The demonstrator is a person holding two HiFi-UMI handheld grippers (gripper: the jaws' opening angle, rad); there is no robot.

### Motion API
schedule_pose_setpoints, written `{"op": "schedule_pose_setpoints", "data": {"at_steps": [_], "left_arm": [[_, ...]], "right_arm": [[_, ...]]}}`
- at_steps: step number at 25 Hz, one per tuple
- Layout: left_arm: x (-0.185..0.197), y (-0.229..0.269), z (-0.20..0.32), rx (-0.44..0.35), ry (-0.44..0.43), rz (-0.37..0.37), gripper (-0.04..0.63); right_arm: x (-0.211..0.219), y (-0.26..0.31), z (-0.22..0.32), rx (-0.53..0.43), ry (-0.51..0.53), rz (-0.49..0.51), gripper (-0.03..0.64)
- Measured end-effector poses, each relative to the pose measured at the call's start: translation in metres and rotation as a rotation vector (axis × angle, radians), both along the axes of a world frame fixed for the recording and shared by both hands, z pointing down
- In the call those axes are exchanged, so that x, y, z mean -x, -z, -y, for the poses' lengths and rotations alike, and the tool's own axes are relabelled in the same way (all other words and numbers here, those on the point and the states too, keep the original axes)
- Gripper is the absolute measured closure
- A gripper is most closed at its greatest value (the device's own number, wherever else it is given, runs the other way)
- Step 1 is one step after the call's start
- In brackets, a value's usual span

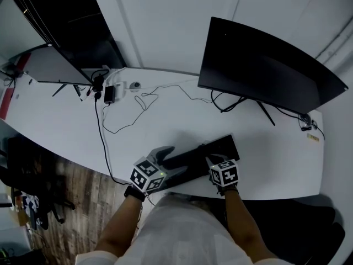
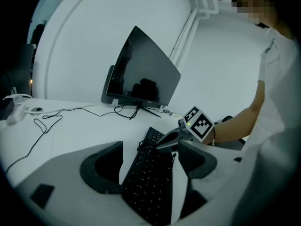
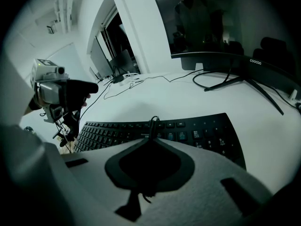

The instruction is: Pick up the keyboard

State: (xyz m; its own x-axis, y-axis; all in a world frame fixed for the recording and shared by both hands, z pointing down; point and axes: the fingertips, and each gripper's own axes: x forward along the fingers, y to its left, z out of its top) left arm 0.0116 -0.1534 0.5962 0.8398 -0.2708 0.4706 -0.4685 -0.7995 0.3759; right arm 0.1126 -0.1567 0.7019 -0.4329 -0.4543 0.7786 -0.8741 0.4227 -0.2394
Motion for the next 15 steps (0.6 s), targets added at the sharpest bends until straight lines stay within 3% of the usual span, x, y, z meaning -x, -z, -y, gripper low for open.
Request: {"op": "schedule_pose_setpoints", "data": {"at_steps": [10, 15], "left_arm": [[-0.002, -0.026, 0.009, 0.088, -0.038, 0.038, 0.242], [-0.005, -0.041, 0.009, 0.130, -0.105, 0.083, 0.242]], "right_arm": [[0.000, 0.000, 0.000, -0.001, -0.020, 0.004, 0.592], [0.000, 0.000, 0.000, -0.006, -0.030, 0.016, 0.592]]}}
